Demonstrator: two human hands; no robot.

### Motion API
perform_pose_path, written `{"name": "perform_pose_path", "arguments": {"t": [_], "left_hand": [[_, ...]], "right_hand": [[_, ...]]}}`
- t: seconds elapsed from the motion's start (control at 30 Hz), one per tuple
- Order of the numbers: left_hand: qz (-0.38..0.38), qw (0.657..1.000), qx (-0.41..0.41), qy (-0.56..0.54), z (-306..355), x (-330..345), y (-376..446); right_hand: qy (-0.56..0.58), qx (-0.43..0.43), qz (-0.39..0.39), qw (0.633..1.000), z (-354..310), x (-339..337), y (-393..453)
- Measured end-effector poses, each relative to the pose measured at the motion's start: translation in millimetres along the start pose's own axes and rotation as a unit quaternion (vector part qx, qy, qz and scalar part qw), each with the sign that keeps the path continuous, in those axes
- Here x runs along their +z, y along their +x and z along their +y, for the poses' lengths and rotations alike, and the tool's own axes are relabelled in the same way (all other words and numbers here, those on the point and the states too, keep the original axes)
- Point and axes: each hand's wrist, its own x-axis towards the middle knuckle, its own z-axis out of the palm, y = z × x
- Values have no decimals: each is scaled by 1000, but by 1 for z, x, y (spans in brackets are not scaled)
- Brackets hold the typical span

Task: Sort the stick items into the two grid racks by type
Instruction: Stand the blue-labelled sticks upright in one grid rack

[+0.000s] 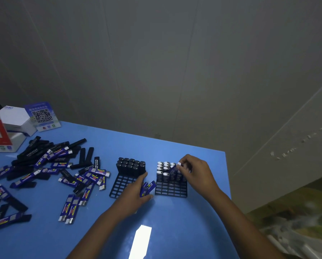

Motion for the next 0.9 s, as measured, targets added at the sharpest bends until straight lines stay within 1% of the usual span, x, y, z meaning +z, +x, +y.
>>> {"name": "perform_pose_path", "arguments": {"t": [0.1,0.2,0.3,0.53,0.77,0.9], "left_hand": [[1,1000,3,3,-1,0,1],[3,1000,1,-3,-3,-1,2],[3,1000,1,1,-4,0,3],[2,1000,1,1,-5,-1,3],[6,1000,-2,-1,-10,-1,3],[4,1000,-4,-5,-10,-1,3]], "right_hand": [[11,-16,33,999,0,-4,0],[-5,-30,1,1000,5,-4,-1],[-27,-22,-34,999,10,3,-2],[-129,-55,-78,987,13,18,-1],[-201,-70,-90,973,14,28,-1],[-244,-70,-76,964,13,32,-2]]}}
